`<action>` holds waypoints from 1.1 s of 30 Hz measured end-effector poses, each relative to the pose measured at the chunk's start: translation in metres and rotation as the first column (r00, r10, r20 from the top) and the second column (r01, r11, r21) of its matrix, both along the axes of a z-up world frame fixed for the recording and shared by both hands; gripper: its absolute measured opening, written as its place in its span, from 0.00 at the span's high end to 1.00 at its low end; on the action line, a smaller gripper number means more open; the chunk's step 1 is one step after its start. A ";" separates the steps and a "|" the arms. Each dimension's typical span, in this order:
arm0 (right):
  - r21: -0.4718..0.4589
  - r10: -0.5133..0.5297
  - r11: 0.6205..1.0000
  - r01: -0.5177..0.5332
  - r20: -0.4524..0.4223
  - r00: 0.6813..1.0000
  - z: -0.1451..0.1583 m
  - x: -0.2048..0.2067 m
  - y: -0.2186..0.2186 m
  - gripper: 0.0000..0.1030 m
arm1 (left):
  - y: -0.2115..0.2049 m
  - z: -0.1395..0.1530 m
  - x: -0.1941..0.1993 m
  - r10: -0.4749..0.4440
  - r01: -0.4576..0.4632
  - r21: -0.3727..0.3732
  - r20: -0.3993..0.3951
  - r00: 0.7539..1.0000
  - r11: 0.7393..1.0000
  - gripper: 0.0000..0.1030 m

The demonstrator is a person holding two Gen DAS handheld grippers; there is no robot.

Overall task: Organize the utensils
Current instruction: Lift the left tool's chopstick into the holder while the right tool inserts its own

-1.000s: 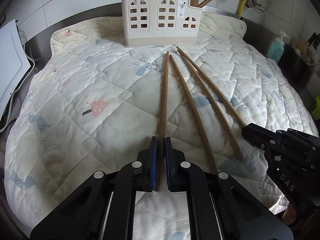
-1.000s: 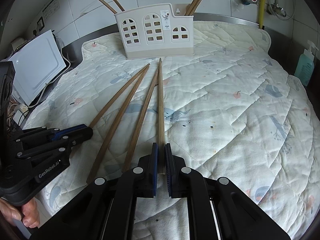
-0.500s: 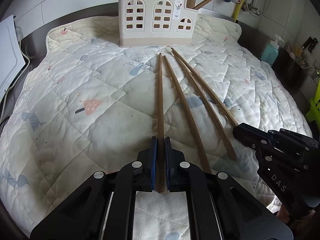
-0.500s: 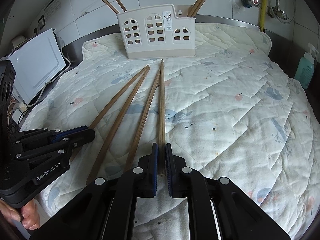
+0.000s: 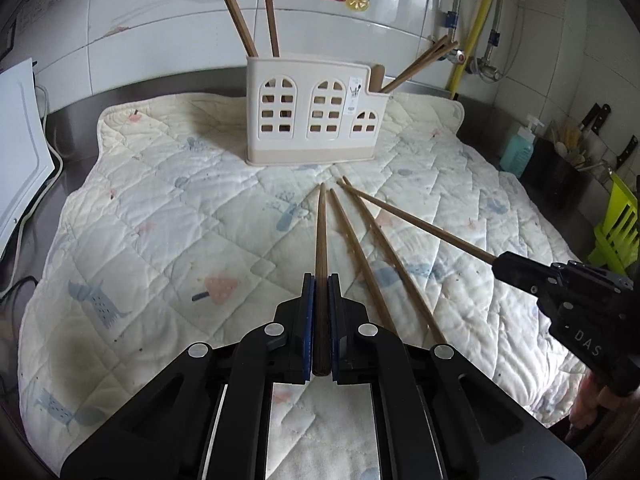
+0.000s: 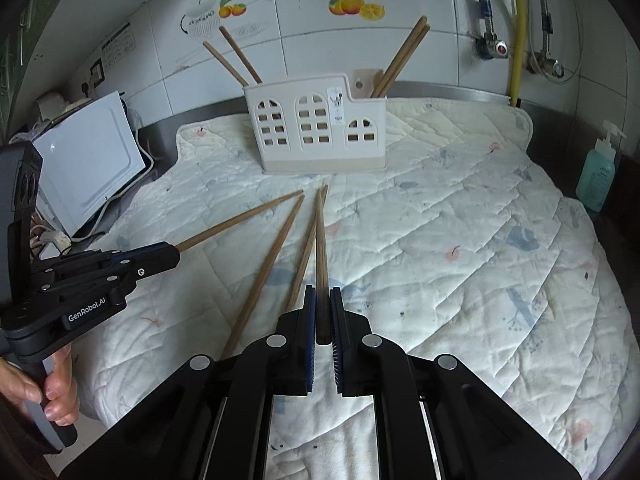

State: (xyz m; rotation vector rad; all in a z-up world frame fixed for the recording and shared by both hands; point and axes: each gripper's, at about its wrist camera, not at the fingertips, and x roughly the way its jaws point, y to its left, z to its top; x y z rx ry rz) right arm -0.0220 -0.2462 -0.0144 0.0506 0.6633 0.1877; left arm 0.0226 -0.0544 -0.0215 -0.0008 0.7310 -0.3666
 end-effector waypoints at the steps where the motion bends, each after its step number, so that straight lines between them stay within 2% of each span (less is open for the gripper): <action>1: 0.000 -0.001 1.000 0.001 0.018 1.000 0.008 0.001 -0.002 0.93 | 0.001 0.004 0.002 -0.001 0.001 -0.005 0.010 1.000 1.000 0.95; 8: 0.024 0.024 0.999 -0.026 0.102 0.995 0.058 0.017 -0.015 0.93 | 0.004 0.033 0.017 -0.020 0.021 -0.029 0.058 0.998 0.999 0.95; 16: -0.006 0.061 0.998 -0.061 0.154 0.986 0.108 0.041 -0.024 0.93 | 0.006 0.064 0.038 -0.034 0.036 -0.024 0.100 0.994 0.999 0.95; 24: -0.024 0.091 0.996 -0.088 0.182 0.979 0.160 0.067 -0.036 0.93 | 0.001 0.101 0.051 -0.050 0.049 0.009 0.174 0.983 0.999 0.95; 33: -0.072 0.094 0.994 -0.079 0.231 0.968 0.216 0.094 -0.039 0.93 | -0.002 0.162 0.061 -0.060 0.070 -0.025 0.283 0.957 0.997 0.95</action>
